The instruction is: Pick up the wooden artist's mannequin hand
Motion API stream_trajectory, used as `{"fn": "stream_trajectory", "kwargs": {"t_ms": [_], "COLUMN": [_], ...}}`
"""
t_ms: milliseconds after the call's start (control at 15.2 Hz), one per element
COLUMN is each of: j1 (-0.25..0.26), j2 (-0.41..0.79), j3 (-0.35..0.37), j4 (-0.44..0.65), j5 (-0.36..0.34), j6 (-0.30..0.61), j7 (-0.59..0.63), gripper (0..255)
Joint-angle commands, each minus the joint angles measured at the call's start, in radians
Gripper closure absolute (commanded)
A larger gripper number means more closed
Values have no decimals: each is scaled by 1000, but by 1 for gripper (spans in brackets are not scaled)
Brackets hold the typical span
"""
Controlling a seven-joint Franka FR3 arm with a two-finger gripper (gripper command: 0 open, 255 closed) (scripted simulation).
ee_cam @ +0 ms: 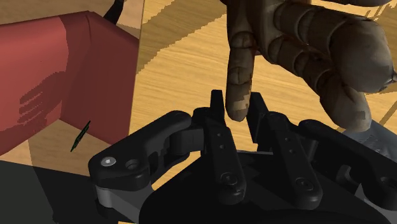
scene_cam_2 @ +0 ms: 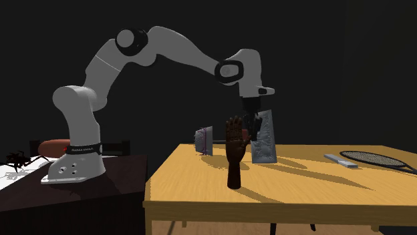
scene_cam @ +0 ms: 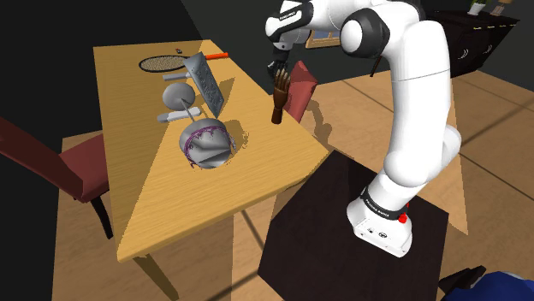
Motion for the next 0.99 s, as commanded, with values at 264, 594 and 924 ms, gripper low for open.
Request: {"fn": "stream_trajectory", "kwargs": {"t_ms": [264,594,924], "j1": [-1,-1,-2], "j2": [-12,-33,-50], "j3": [-3,-7,-10], "j4": [23,57,99], "j5": [-5,-12,-19], "j6": [-37,-91,-149], "j7": [4,11,18], "gripper": [255,255,255]}}
